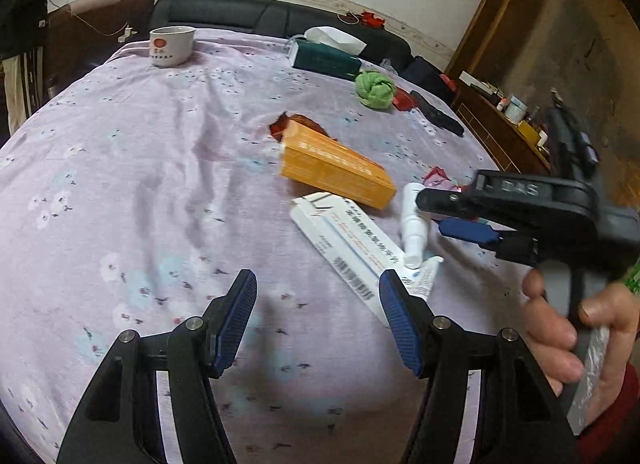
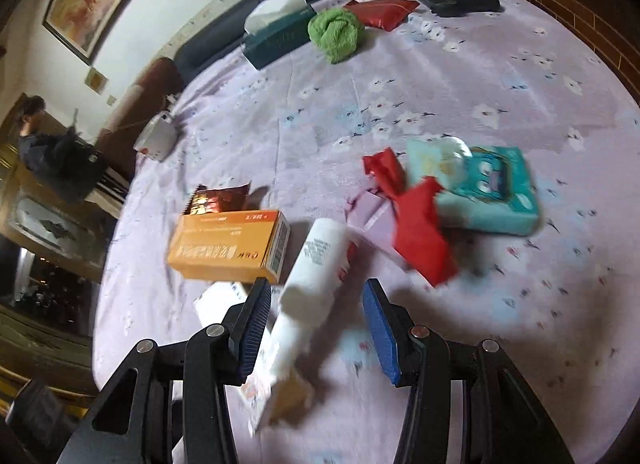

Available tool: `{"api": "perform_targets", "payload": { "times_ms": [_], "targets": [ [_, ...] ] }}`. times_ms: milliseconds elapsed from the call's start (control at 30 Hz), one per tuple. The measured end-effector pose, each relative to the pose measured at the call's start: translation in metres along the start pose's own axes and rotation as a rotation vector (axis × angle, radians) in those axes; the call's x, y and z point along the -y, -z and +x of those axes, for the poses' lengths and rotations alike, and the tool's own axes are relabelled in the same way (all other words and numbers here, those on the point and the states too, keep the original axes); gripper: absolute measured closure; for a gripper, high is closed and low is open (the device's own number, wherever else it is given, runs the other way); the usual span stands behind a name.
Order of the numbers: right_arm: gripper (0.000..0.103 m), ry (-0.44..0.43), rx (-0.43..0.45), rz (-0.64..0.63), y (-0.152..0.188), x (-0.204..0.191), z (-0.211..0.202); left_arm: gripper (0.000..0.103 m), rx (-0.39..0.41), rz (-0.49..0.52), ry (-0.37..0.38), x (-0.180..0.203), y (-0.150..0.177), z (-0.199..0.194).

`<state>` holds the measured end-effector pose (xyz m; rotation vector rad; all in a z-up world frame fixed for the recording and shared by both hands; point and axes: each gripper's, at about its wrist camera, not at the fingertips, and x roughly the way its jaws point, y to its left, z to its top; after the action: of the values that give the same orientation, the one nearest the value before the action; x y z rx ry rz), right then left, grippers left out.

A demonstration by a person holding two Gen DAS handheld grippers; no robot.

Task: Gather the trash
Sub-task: 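Return to the table and grasp the white spray bottle with the right tool, then grasp the white toothpaste tube with the left tool while the right tool holds the bottle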

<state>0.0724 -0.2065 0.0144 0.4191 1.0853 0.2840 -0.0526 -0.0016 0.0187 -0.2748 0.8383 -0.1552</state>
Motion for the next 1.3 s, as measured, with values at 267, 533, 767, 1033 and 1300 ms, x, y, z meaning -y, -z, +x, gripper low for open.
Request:
{"api": "perform_targets", "payload": {
  "times_ms": [267, 533, 767, 1033, 1300],
  "targets": [
    [0.062, 0.102, -0.021, -0.079, -0.004, -0.012, 0.017, 0.041, -0.012, -0.02, 0.006, -0.013, 0.002, 0.0],
    [0.068, 0.131, -0.026, -0.232, 0.012, -0.015, 0.005, 0.041, -0.043, -0.041, 0.025, -0.014, 0.001, 0.005],
    [0.068, -0.088, 0.045, -0.117, 0.021, 0.0, -0.03, 0.041, -0.055, -0.022, 0.054, -0.004, 0.001, 0.004],
    [0.068, -0.069, 0.222, -0.09, 0.026, 0.024, -0.088, 0.041, -0.042, 0.295, 0.212, 0.069, 0.023, -0.01],
    [0.068, -0.044, 0.225, -0.073, 0.055, 0.054, -0.095, 0.077, -0.111, 0.413, 0.153, 0.106, 0.038, 0.019]
  ]
}}
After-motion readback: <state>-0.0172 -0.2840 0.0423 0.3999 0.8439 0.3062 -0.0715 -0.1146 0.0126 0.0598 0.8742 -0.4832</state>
